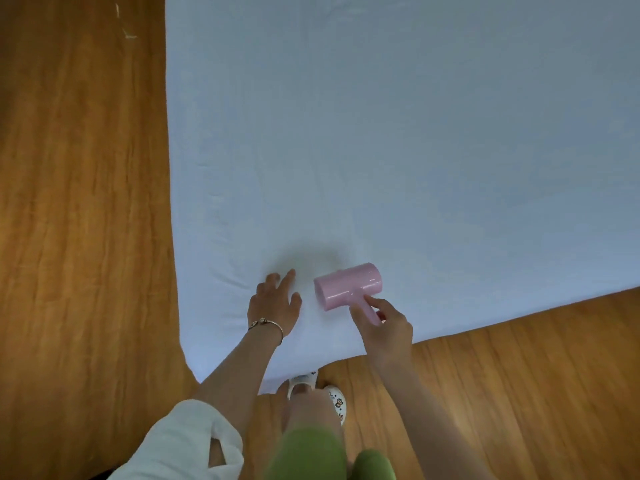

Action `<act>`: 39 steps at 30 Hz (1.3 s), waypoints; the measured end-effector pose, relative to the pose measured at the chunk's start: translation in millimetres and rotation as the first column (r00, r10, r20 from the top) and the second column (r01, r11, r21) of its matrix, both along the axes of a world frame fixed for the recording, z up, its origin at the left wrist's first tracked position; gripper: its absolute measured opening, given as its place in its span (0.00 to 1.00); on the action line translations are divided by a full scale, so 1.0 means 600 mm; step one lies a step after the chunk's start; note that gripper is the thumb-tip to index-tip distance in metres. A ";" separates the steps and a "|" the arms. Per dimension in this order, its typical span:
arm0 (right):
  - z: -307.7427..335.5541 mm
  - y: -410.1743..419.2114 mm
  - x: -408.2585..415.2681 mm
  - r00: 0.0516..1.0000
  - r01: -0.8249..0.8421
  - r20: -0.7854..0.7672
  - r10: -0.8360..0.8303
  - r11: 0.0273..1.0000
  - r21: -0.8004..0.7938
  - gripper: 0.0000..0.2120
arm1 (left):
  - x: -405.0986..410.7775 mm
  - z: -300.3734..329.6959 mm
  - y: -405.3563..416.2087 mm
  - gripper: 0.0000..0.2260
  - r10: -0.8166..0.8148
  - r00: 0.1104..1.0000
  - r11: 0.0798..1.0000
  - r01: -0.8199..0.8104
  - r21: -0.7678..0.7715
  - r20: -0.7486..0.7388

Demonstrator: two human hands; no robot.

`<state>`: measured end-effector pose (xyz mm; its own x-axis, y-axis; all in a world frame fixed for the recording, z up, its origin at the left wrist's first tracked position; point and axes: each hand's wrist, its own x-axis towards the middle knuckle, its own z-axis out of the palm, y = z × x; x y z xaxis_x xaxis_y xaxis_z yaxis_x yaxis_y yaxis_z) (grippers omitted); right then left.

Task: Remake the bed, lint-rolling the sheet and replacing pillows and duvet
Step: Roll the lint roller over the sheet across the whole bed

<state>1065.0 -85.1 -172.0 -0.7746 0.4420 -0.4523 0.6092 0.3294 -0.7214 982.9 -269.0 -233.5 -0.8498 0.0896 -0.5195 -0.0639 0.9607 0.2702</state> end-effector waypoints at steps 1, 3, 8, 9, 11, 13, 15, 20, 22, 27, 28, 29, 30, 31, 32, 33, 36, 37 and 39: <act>0.006 0.005 -0.028 1.000 -0.005 -0.017 0.006 1.000 0.012 0.17 | -0.026 0.001 0.005 0.23 -0.011 1.000 1.000 0.011 0.002 -0.013; 0.014 0.017 -0.095 0.999 -0.016 -0.032 0.017 1.000 0.017 0.16 | -0.089 -0.002 0.016 0.23 -0.027 0.999 1.000 0.028 0.007 -0.046; 0.013 0.058 -0.304 0.997 0.019 -0.075 -0.018 1.000 0.021 0.13 | -0.282 -0.028 0.054 0.24 -0.010 0.993 1.000 0.012 0.014 -0.119; 0.013 0.067 -0.352 0.996 0.010 -0.088 -0.007 0.999 0.031 0.12 | -0.330 -0.037 0.063 0.24 -0.015 0.991 1.000 0.016 0.007 -0.131; 0.008 0.085 -0.450 0.994 -0.024 -0.104 0.030 0.998 0.052 0.13 | -0.433 -0.056 0.079 0.24 -0.013 0.990 1.000 0.014 0.005 -0.141; -0.002 0.102 -0.547 0.991 -0.066 -0.108 0.073 0.996 0.065 0.14 | -0.537 -0.071 0.099 0.24 -0.014 0.989 1.000 0.013 -0.007 -0.149; -0.017 0.113 -0.637 0.982 -0.141 -0.106 0.155 0.981 0.130 0.16 | -0.630 -0.083 0.120 0.24 -0.013 0.986 0.999 0.006 -0.043 -0.168; -0.060 0.116 -0.851 0.968 -0.143 -0.167 0.188 0.958 0.247 0.17 | -0.816 -0.111 0.149 0.26 0.030 0.967 0.989 -0.066 -0.135 -0.253; -0.075 0.111 -0.937 0.959 -0.134 -0.209 0.193 0.954 0.267 0.19 | -0.866 -0.120 0.154 0.27 0.072 0.953 0.982 -0.119 -0.145 -0.296; -0.108 0.095 -1.116 0.942 -0.167 -0.225 0.249 0.929 0.329 0.19 | -0.901 -0.147 0.160 0.29 0.084 0.924 0.974 -0.154 -0.164 -0.372; -0.113 0.091 -1.141 0.944 -0.150 -0.231 0.234 0.932 0.329 0.18 | -0.904 -0.152 0.159 0.29 0.084 0.921 0.974 -0.156 -0.164 -0.381; -0.118 0.087 -1.163 0.947 -0.134 -0.235 0.221 0.932 0.336 0.18 | -0.908 -0.157 0.158 0.28 0.086 0.916 0.973 -0.162 -0.165 -0.391; -0.123 0.085 -1.179 0.949 -0.131 -0.227 0.220 0.927 0.352 0.17 | -0.913 -0.164 0.158 0.28 0.088 0.911 0.972 -0.168 -0.168 -0.402; -0.129 0.083 -1.189 0.952 -0.142 -0.204 0.230 0.918 0.371 0.17 | -0.917 -0.170 0.158 0.28 0.088 0.906 0.970 -0.171 -0.170 -0.413; -0.136 0.082 -1.194 0.955 -0.156 -0.176 0.239 0.908 0.389 0.16 | -0.920 -0.175 0.159 0.28 0.086 0.903 0.970 -0.171 -0.170 -0.421; -0.142 0.081 -1.193 0.958 -0.163 -0.153 0.241 0.902 0.400 0.16 | -0.922 -0.179 0.158 0.28 0.084 0.900 0.972 -0.169 -0.166 -0.427; -0.155 0.078 -1.171 0.967 -0.139 -0.143 0.210 0.909 0.392 0.15 | -0.921 -0.182 0.157 0.28 0.089 0.897 0.972 -0.173 -0.159 -0.432; -0.157 0.077 -1.159 0.968 -0.128 -0.149 0.200 0.913 0.388 0.14 | -0.921 -0.182 0.157 0.28 0.088 0.899 0.971 -0.173 -0.164 -0.430; -0.158 0.079 -1.132 0.970 -0.115 -0.154 0.188 0.914 0.389 0.14 | -0.922 -0.181 0.159 0.28 0.077 0.903 0.971 -0.165 -0.176 -0.422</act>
<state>385.8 -37.9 -266.6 -0.8991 0.4213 -0.1191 0.3986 0.6751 -0.6208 429.9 -173.9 -342.1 -0.9882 -0.0968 -0.1190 -0.1088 0.9892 0.0987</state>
